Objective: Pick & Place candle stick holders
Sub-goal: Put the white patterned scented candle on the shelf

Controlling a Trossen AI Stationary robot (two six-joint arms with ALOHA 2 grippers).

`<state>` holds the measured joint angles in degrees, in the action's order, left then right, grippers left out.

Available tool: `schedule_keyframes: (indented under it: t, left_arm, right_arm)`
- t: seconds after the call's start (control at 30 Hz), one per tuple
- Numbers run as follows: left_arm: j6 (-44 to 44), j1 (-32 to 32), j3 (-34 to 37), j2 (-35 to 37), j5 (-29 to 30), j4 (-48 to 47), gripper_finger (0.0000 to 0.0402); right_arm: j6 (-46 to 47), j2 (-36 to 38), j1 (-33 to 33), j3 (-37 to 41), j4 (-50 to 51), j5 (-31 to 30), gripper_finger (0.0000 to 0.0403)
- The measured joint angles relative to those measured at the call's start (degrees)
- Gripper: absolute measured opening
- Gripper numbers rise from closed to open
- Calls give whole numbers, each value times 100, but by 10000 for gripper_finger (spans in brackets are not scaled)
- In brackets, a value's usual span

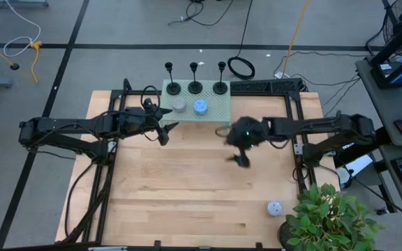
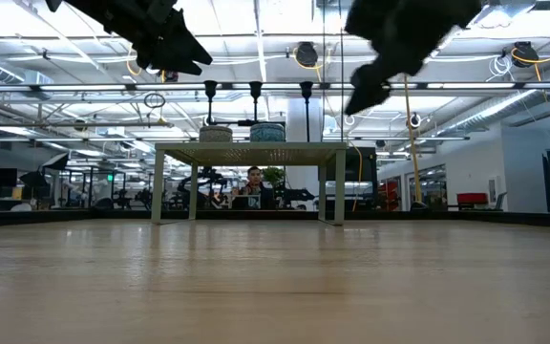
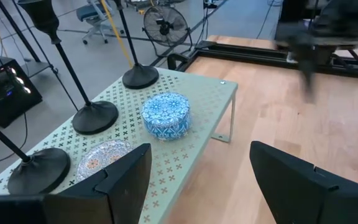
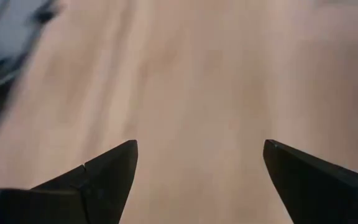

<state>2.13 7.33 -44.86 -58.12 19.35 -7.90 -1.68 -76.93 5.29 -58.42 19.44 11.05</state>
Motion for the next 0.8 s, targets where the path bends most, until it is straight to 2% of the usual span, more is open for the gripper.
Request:
schedule_keyframes:
  t: [0.13,0.3,0.47,0.53,0.7,0.8]
  left_arm:
    - [-7,0,0,-1,0,48,273]
    - [11,0,0,-1,0,209,273]
    - [55,2,0,-1,1,218,273]
    - [58,2,0,1,2,219,273]
    - [59,2,0,1,1,219,273]
    - [60,2,0,1,2,217,273]
  right_arm:
    - [63,164,-478,3,1023,711,338]
    - [-15,296,-960,62,1801,725,338]
    - [-294,545,-1466,574,1742,862,338]
    - [-377,723,-1651,893,1625,1165,338]
    - [-250,1336,-2102,1741,791,2354,338]
    - [-350,1733,-2357,2311,582,2633,338]
